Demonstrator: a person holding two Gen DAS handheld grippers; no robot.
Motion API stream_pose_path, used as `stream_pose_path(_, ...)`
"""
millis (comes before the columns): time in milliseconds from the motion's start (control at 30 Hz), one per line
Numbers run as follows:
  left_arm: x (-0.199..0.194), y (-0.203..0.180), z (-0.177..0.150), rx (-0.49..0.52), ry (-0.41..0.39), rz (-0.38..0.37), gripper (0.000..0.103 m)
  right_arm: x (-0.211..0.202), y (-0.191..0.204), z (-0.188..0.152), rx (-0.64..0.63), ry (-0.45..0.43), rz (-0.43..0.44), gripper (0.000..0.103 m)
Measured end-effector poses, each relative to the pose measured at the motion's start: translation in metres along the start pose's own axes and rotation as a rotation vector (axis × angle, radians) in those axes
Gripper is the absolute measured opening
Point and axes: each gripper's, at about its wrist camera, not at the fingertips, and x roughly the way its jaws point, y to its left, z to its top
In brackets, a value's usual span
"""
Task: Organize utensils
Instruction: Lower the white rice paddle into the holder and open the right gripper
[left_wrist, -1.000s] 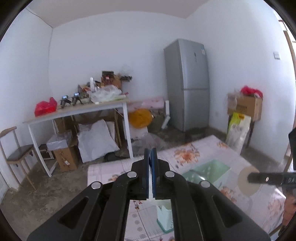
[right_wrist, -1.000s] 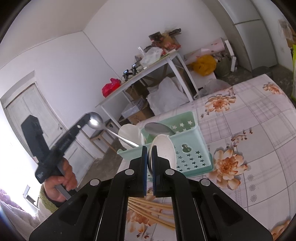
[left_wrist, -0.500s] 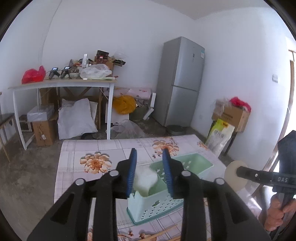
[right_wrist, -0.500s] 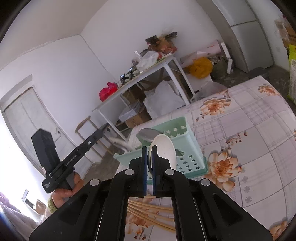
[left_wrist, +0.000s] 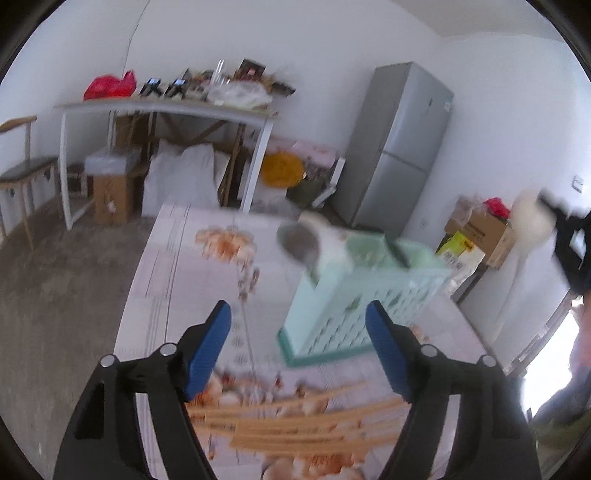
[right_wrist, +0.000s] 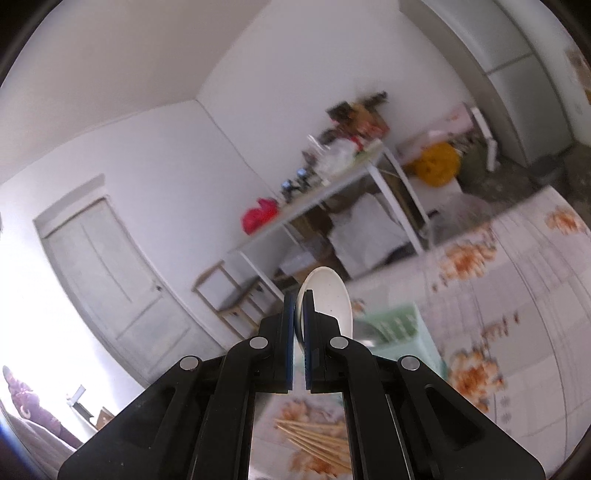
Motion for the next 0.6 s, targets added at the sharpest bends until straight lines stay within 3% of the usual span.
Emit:
stream_pose_path(333, 0.005, 0.007, -0.041, -0.035, 0.085, 0.032, 0.081, 0.016, 0.029, 0.048, -0.090, -0.094, 0.182, 0.003)
stream_pose_path(467, 0.006, 0.003, -0.048, -0.011, 0.097, 0.037, 0.082, 0.054, 0.013, 0.055, -0.075, -0.065, 0.251, 0.003)
stream_pose_path(600, 0.004, -0.002, -0.055, 0.018, 0.103, 0.041, 0.083, 0.087, -0.010, 0.054, -0.055, -0.045, 0.266, 0.003)
